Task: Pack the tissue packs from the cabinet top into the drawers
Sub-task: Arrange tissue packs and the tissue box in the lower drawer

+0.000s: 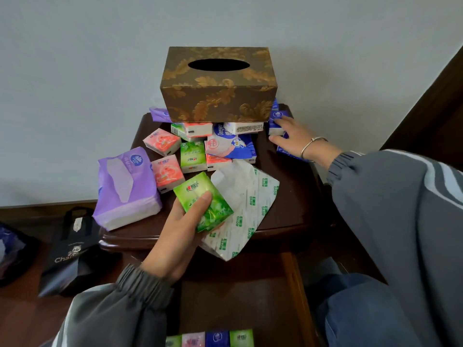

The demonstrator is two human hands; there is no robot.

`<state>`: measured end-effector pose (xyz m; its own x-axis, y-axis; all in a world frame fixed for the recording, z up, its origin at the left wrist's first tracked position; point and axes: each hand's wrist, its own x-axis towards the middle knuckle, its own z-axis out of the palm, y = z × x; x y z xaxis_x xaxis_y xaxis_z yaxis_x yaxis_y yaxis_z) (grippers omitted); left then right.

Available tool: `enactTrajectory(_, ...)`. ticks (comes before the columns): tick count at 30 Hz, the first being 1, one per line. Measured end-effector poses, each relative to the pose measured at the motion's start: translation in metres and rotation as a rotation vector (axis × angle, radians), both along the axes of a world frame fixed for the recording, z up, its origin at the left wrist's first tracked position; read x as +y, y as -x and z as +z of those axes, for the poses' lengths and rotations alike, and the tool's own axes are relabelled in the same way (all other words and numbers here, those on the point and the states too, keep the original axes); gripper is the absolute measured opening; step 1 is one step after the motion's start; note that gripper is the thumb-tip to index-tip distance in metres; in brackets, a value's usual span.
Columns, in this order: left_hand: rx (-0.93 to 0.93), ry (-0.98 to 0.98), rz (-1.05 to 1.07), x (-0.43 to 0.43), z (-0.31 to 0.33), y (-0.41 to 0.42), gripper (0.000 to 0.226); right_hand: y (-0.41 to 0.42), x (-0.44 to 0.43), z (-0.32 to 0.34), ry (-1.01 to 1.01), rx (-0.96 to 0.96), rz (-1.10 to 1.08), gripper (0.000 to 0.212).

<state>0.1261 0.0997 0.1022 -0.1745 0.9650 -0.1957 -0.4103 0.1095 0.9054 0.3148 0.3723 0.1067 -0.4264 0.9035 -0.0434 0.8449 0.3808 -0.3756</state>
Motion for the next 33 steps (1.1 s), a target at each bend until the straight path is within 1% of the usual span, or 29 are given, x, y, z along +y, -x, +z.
enactTrajectory(4,-0.024,0.002,0.04,-0.001,-0.001,0.0,0.049,-0.011,-0.025,-0.004,-0.007,-0.002,0.013,0.065)
enactTrajectory(6,-0.01,0.002,0.058,-0.002,0.0,0.0,0.05,-0.017,-0.044,-0.005,-0.02,-0.04,0.019,0.066)
enactTrajectory(9,0.02,0.03,0.134,-0.006,0.002,0.002,0.057,-0.017,-0.077,-0.008,-0.104,-0.14,-0.01,0.065)
enactTrajectory(12,0.038,0.043,0.212,-0.014,0.003,0.004,0.063,-0.011,-0.107,-0.009,-0.142,-0.157,-0.056,0.063)
enactTrajectory(15,0.042,0.042,0.277,-0.022,0.004,0.004,0.058,-0.003,-0.124,-0.007,-0.11,-0.135,-0.06,0.063)
enactTrajectory(17,0.042,0.04,0.292,-0.024,0.005,0.004,0.049,-0.002,-0.129,0.001,-0.086,-0.039,-0.078,0.061)
enactTrajectory(19,0.051,0.047,0.283,-0.025,0.007,0.005,0.044,-0.008,-0.132,0.011,-0.084,0.089,-0.116,0.057)
enactTrajectory(20,0.053,0.049,0.275,-0.024,0.007,0.005,0.043,-0.014,-0.133,0.015,-0.071,0.117,-0.133,0.056)
enactTrajectory(22,0.045,0.054,0.271,-0.023,0.009,0.005,0.043,-0.028,-0.138,0.021,0.041,0.104,-0.144,0.063)
enactTrajectory(24,0.031,0.067,0.278,-0.023,0.008,0.006,0.046,-0.036,-0.146,0.023,0.152,0.002,-0.107,0.074)
enactTrajectory(25,0.027,0.072,0.28,-0.023,0.007,0.006,0.048,-0.037,-0.149,0.021,0.146,-0.052,-0.082,0.076)
enactTrajectory(26,0.023,0.075,0.28,-0.022,0.007,0.006,0.049,-0.037,-0.149,0.018,0.114,-0.083,-0.07,0.071)
enactTrajectory(28,0.014,0.075,0.271,-0.022,0.006,0.008,0.05,-0.035,-0.15,0.018,0.079,-0.062,-0.117,0.055)
enactTrajectory(30,0.017,0.072,0.26,-0.021,0.004,0.01,0.049,-0.033,-0.147,0.027,0.084,0.047,-0.249,0.039)
enactTrajectory(31,0.021,0.069,0.255,-0.02,0.003,0.01,0.048,-0.03,-0.142,0.033,0.054,0.11,-0.323,0.033)
enactTrajectory(33,0.025,0.071,0.25,-0.019,0.001,0.011,0.046,-0.019,-0.128,0.045,-0.003,0.202,-0.435,0.034)
